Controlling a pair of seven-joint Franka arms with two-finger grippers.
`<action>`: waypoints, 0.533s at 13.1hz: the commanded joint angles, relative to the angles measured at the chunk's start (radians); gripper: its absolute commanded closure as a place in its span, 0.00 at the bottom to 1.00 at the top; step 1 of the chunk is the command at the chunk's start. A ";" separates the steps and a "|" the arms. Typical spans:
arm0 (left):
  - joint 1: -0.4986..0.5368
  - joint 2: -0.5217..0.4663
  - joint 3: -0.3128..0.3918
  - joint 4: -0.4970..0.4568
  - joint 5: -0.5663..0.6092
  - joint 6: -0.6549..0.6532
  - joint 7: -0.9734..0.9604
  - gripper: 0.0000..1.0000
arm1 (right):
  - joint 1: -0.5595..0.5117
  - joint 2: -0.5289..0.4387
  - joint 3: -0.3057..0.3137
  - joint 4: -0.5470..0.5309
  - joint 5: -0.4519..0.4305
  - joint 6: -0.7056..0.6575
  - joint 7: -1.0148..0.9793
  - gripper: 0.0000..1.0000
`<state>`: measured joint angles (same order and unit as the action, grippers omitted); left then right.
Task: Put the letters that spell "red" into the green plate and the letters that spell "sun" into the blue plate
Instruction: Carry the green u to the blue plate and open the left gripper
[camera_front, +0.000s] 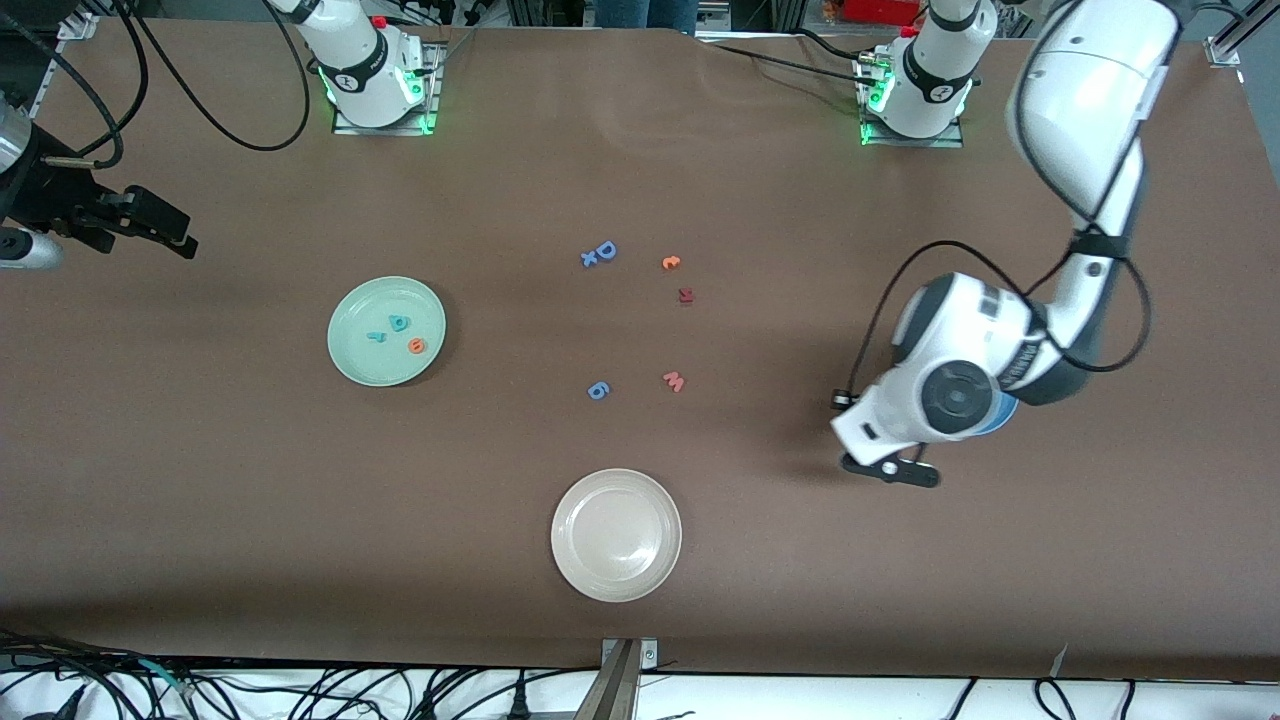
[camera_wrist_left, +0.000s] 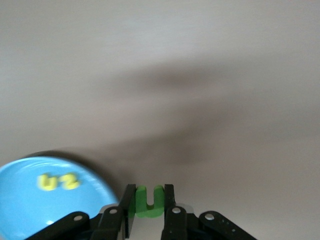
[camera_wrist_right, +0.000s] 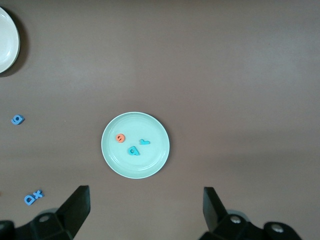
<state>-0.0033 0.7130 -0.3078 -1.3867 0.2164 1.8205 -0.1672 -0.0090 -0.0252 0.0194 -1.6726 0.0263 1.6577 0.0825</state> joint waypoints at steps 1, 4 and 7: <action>0.083 -0.026 -0.010 -0.011 -0.023 -0.059 0.101 0.81 | -0.005 -0.001 0.007 0.017 -0.014 -0.021 0.006 0.00; 0.140 -0.014 -0.002 -0.028 -0.006 -0.122 0.204 0.81 | -0.005 -0.001 0.007 0.017 -0.014 -0.021 0.006 0.00; 0.148 0.006 0.002 -0.063 0.041 -0.135 0.218 0.81 | -0.005 -0.001 0.007 0.017 -0.014 -0.021 0.006 0.00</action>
<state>0.1458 0.7108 -0.3022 -1.4302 0.2231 1.7021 0.0276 -0.0090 -0.0252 0.0194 -1.6726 0.0262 1.6576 0.0825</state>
